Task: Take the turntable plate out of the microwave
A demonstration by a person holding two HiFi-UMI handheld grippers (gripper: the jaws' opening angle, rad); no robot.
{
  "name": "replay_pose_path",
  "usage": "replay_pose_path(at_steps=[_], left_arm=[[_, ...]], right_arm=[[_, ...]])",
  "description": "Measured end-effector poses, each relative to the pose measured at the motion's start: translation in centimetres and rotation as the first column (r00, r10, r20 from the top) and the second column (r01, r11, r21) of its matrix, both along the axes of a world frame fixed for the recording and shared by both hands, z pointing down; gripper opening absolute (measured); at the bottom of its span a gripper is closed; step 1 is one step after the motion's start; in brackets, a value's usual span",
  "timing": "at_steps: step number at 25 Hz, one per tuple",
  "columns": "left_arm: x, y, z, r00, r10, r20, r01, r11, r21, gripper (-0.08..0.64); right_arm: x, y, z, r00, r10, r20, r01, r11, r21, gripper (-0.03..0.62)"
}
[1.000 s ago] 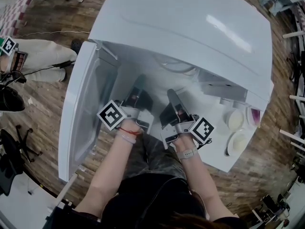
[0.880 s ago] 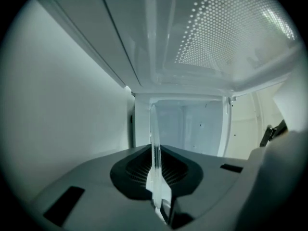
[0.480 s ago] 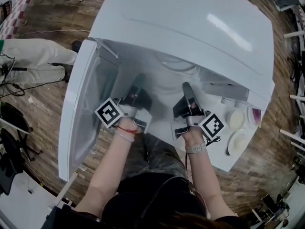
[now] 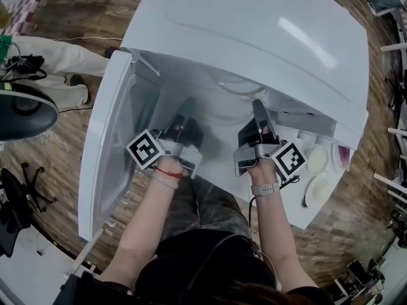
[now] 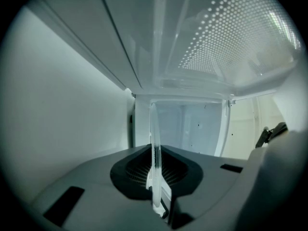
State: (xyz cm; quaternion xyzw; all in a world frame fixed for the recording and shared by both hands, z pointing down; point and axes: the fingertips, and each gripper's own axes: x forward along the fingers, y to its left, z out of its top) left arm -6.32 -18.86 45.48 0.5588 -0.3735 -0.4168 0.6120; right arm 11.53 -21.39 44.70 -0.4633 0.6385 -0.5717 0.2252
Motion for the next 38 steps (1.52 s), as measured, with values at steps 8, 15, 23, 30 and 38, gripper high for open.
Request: replay_pose_path(at_steps=[8, 15, 23, 30, 38], left_arm=[[0.0, 0.1, 0.0, 1.000, -0.002, -0.002, 0.002, 1.000, 0.007, 0.037], [0.1, 0.6, -0.1, 1.000, -0.007, 0.005, 0.007, 1.000, 0.010, 0.037], [-0.8, 2.6, 4.1, 1.000, -0.006, -0.021, 0.007, 0.999, 0.039, 0.038], [-0.3, 2.1, 2.3, 1.000, 0.002, -0.003, -0.002, 0.999, 0.033, 0.038], [0.0, 2.0, 1.0, 1.000, 0.009, 0.008, -0.010, 0.999, 0.033, 0.038]], right_arm=[[0.1, 0.1, 0.1, 0.999, 0.012, 0.032, -0.012, 1.000, 0.004, 0.049], [0.2, 0.7, 0.1, 0.999, 0.005, 0.041, -0.006, 1.000, 0.019, 0.049], [0.3, 1.5, -0.3, 0.999, 0.003, 0.050, -0.005, 0.999, 0.038, 0.049], [0.1, 2.0, -0.3, 0.998, 0.002, 0.060, -0.005, 0.999, 0.052, 0.050], [0.1, 2.7, -0.5, 0.998, 0.001, 0.063, -0.005, 0.998, 0.065, 0.052]])
